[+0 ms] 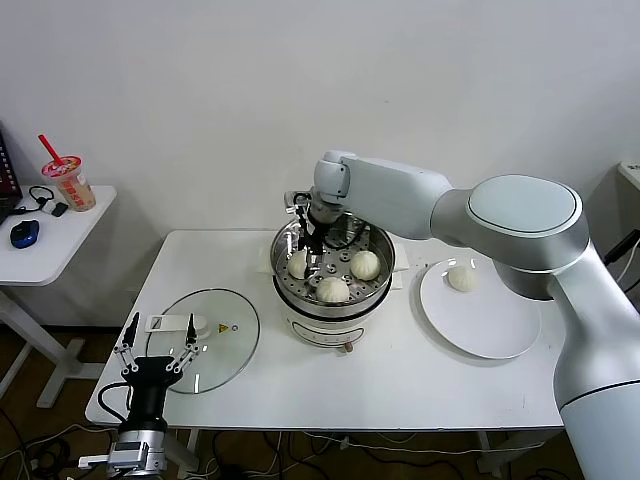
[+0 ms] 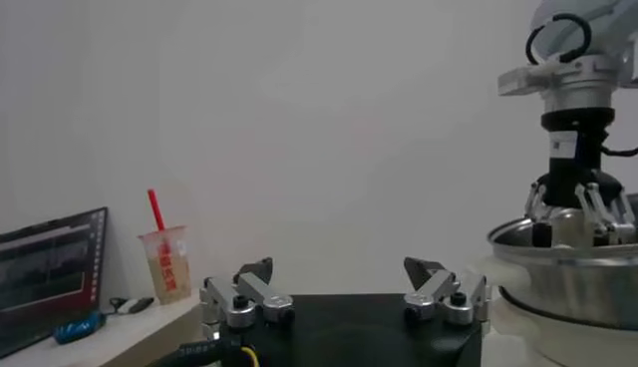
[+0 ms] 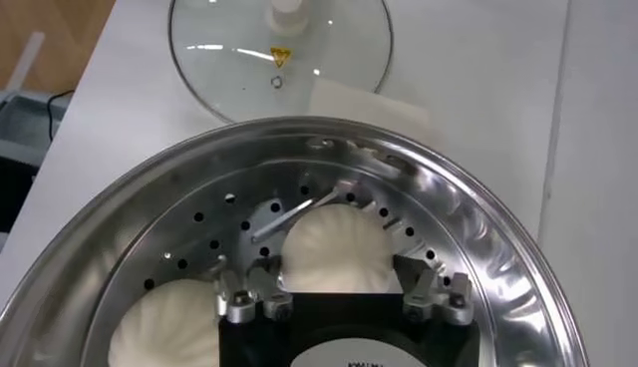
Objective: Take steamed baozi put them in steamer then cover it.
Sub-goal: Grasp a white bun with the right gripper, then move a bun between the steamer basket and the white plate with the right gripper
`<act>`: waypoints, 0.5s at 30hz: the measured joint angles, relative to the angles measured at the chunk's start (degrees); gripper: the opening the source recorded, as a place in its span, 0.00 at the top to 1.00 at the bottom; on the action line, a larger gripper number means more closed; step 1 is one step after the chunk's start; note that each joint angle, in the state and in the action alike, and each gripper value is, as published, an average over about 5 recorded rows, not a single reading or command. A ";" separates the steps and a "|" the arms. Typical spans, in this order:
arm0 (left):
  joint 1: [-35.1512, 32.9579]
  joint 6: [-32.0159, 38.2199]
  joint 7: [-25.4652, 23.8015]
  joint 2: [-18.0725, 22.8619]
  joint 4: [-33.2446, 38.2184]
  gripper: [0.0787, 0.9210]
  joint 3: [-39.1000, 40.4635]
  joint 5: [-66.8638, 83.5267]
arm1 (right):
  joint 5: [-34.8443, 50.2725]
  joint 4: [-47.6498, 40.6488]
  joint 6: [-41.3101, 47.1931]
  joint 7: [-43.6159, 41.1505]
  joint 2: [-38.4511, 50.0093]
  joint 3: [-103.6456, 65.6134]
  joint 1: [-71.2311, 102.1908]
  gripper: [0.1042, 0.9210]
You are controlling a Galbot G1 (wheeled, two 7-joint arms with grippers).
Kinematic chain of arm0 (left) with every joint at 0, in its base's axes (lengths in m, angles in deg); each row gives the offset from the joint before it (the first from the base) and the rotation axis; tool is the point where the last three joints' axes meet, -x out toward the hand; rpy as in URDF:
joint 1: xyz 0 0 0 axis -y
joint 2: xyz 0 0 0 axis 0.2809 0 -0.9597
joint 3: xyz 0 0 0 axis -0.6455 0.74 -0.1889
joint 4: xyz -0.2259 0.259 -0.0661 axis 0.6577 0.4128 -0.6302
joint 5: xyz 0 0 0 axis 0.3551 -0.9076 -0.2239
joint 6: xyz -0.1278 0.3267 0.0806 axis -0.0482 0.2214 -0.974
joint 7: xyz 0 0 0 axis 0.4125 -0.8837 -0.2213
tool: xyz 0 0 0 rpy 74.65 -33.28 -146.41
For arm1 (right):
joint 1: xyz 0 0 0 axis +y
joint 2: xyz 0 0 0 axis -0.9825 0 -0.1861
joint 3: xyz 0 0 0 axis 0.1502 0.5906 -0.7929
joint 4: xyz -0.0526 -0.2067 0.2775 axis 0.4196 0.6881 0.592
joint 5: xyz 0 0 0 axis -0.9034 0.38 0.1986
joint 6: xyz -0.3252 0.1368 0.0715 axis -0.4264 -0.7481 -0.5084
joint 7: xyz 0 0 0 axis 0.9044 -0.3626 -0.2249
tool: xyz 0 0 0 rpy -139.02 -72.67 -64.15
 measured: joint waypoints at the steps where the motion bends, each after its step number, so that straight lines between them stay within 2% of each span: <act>1: 0.03 0.00 0.01 0.04 0.00 0.12 -0.02 -0.05 | -0.04 0.05 0.01 0.00 0.08 -0.05 0.00 0.33; 5: -0.13 0.09 0.07 0.04 -0.05 0.12 -0.08 -0.13 | -0.10 0.43 0.10 0.00 0.49 -0.25 -0.15 0.36; 15: -0.09 0.18 0.12 -0.02 -0.54 0.12 -0.07 -0.18 | 0.72 2.73 0.63 0.30 2.04 -0.55 -2.03 0.38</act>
